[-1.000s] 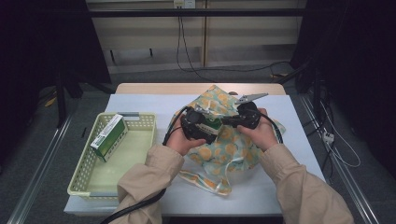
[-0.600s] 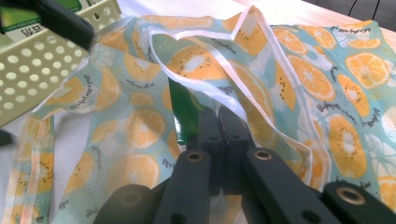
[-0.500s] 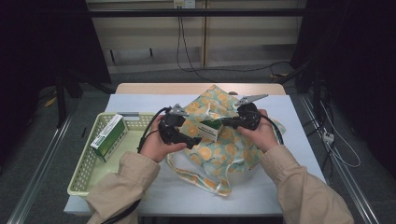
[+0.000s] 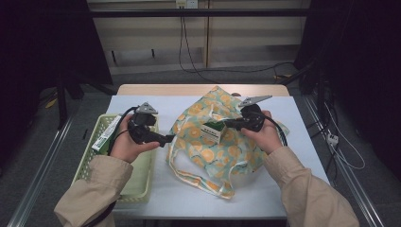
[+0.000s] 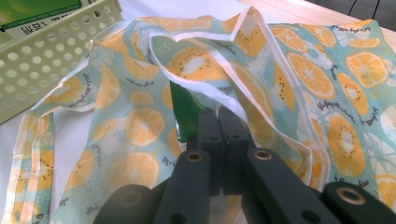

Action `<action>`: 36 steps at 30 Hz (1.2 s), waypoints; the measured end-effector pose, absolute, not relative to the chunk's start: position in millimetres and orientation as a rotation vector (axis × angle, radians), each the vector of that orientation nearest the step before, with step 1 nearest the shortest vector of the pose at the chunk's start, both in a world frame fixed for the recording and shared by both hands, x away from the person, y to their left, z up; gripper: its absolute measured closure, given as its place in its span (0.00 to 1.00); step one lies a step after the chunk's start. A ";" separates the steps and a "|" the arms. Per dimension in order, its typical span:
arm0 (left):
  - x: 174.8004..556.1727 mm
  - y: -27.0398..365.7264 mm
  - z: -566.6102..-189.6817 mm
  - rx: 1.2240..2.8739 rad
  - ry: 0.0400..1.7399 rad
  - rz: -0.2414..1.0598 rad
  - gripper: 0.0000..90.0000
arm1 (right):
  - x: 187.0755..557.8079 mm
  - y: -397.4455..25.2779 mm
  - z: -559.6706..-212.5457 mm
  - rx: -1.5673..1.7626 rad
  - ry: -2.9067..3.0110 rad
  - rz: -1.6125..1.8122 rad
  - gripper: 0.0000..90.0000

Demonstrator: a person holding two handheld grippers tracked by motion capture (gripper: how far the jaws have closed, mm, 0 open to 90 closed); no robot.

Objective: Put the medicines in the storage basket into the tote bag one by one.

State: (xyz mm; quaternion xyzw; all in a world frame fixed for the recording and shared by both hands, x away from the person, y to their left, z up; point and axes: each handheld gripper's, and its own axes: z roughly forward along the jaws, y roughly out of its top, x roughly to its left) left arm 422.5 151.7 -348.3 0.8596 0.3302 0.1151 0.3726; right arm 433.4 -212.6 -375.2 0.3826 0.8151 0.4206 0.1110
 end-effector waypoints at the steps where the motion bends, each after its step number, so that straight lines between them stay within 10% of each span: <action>1: 423.1 156.2 -349.0 2.202 0.858 0.299 0.06 | 433.4 -212.6 -375.2 1.125 2.393 1.237 1.00; 36: 441.5 240.2 -355.8 2.132 1.037 0.405 0.10 | 432.7 -211.6 -375.2 1.125 2.388 1.250 1.00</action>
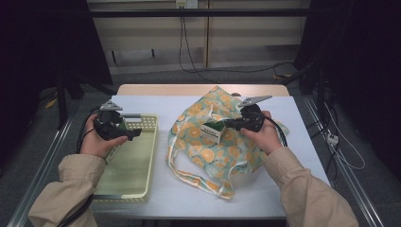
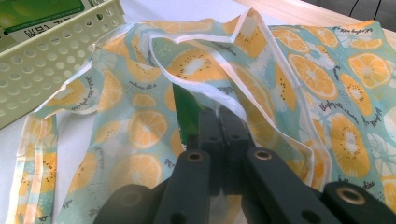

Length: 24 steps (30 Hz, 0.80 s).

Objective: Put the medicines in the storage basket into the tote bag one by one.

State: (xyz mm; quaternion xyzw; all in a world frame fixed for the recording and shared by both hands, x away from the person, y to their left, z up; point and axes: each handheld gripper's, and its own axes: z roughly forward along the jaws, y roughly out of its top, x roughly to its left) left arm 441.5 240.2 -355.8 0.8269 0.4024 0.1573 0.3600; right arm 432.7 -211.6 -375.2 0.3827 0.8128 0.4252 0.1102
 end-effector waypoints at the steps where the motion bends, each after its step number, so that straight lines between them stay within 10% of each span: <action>1: 442.0 242.1 -355.3 2.136 1.037 0.420 0.10 | 432.7 -211.7 -375.3 1.125 2.390 1.249 1.00; 24: 440.1 286.3 -377.6 2.147 1.203 0.500 0.21 | 432.0 -212.1 -377.4 1.125 2.400 1.249 1.00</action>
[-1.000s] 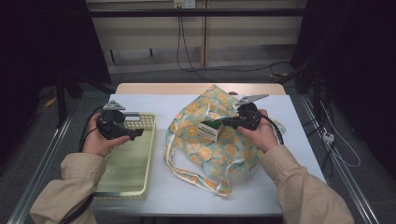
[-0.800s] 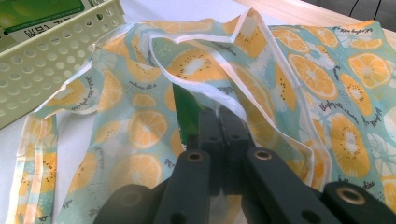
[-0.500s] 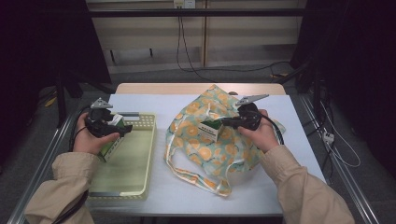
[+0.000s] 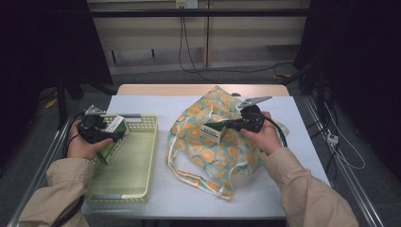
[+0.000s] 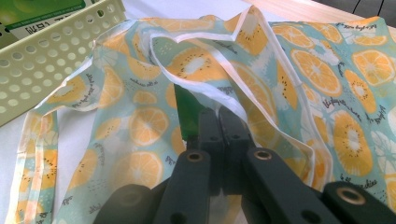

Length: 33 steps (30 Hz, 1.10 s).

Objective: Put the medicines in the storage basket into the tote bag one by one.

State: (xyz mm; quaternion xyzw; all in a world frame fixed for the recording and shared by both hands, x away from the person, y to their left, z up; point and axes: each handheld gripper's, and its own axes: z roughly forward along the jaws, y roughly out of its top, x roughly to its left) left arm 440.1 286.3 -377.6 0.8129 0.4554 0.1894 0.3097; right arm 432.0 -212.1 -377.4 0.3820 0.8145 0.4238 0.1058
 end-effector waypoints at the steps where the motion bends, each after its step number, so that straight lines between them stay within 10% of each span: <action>1: 439.4 287.8 -378.6 2.155 1.209 0.496 0.24 | 432.0 -212.5 -377.3 1.122 2.397 1.252 1.00; 11: 436.7 284.1 -381.4 2.212 1.267 0.497 0.69 | 431.7 -213.5 -376.1 1.122 2.394 1.250 1.00; 33: 423.2 187.3 -292.5 2.119 0.948 0.381 0.70 | 435.8 -218.7 -374.5 1.137 2.376 1.250 1.00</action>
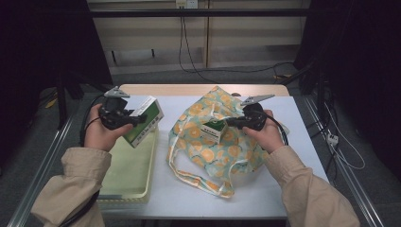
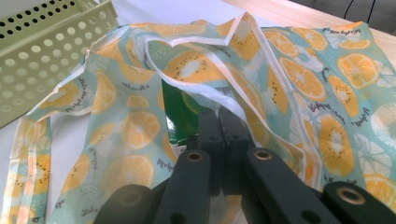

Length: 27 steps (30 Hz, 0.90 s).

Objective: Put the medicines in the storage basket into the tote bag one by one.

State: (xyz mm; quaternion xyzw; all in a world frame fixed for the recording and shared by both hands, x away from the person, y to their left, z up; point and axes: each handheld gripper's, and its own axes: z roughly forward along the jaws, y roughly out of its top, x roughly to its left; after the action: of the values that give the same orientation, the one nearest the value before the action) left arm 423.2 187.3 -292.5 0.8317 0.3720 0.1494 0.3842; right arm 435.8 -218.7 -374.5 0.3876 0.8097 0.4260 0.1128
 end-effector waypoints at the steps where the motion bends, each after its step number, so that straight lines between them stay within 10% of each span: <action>1: 421.5 180.0 -290.5 2.120 0.923 0.374 0.70 | 435.7 -219.1 -374.0 1.138 2.373 1.251 1.00; 27: 397.8 53.5 -329.2 2.236 0.637 0.148 0.70 | 433.6 -225.1 -363.6 1.137 2.348 1.251 1.00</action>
State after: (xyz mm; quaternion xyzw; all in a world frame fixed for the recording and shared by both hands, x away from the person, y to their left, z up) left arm 397.8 53.5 -329.2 0.8817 0.2513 0.0583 0.3950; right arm 433.6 -225.1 -363.6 0.3901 0.8052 0.4290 0.1240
